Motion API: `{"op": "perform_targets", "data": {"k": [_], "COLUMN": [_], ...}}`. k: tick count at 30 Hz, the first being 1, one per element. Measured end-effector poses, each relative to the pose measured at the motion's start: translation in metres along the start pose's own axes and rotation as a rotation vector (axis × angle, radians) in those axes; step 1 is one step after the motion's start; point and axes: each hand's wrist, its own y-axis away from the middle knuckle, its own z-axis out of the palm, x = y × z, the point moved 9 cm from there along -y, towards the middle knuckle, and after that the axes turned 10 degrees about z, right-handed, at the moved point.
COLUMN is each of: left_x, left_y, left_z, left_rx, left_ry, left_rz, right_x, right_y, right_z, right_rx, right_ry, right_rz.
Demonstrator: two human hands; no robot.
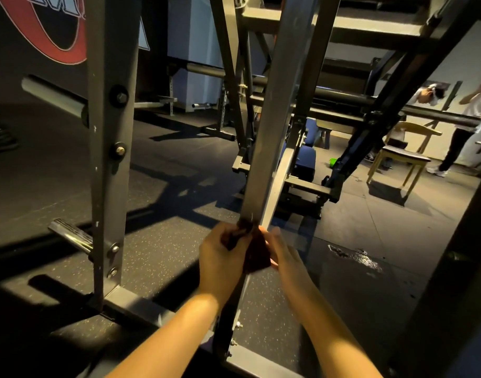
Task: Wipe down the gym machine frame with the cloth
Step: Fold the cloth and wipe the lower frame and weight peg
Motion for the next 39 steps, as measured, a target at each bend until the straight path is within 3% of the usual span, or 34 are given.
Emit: {"op": "perform_targets", "data": {"k": [3,9,16,22,28,32,34,39], "left_x": [0.005,-0.069,-0.002,-0.065,-0.007,-0.060,-0.061,0.018], "left_y": [-0.006,0.026,-0.009,0.021,-0.014,0.029,0.030,-0.017], "left_z": [-0.004,-0.023,0.002,-0.017,-0.008,-0.016,-0.016,0.002], "left_rx": [0.003,-0.056,-0.048,-0.044,-0.006,0.003,-0.002,-0.008], "left_ry": [-0.019,-0.095,-0.092,-0.059,-0.030,-0.030,-0.035,0.021], "left_rz": [0.045,-0.236,0.015,-0.220,0.014,-0.185,-0.193,0.060], "right_x": [0.006,0.005,0.005,0.003,0.009,0.003,0.002,0.001], "right_y": [-0.001,-0.005,-0.010,-0.005,-0.007,-0.008,-0.007,-0.006], "right_z": [0.001,0.006,0.001,0.005,0.005,0.005,0.006,0.000], "right_rx": [-0.027,-0.059,-0.014,-0.063,-0.037,-0.054,-0.057,0.023], "right_ry": [0.029,0.030,0.003,0.063,0.031,0.054,0.065,0.011], "right_rz": [0.001,-0.022,-0.021,-0.029,0.012,0.011,0.004,-0.006]}}
